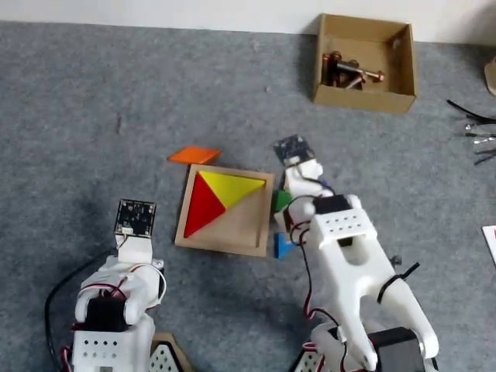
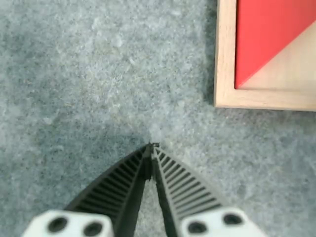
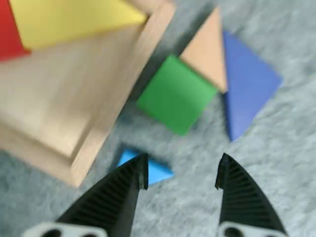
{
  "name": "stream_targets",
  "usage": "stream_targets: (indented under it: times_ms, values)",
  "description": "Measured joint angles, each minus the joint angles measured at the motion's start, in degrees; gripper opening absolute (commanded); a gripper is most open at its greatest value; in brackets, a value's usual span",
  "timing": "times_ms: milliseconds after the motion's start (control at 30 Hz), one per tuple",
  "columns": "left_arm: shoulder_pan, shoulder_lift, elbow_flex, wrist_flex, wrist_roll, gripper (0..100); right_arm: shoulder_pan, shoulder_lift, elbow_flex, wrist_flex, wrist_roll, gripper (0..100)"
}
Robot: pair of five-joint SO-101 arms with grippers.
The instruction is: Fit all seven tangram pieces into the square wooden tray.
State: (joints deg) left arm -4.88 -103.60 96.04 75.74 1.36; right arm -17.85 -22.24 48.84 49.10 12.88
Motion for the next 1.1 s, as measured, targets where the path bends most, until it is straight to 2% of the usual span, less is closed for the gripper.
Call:
stream_targets:
  times_ms: [300, 633, 767, 1100]
  values:
    - [0.0, 0.0, 0.0, 0.0, 0.0, 1, 2.3, 1.8, -5.9, 0.0, 0.0, 21.7]
    - [0.0, 0.0, 0.0, 0.0, 0.0, 1, 5.4, 20.8, -19.6, 0.0, 0.0, 21.7]
    - [0.0, 0.0, 0.0, 0.0, 0.0, 1, 6.0, 28.0, -24.6, 0.0, 2.1, 21.7]
    - [0.0, 0.0, 0.0, 0.0, 0.0, 1, 6.3, 36.1, -32.4, 0.0, 3.0, 21.5]
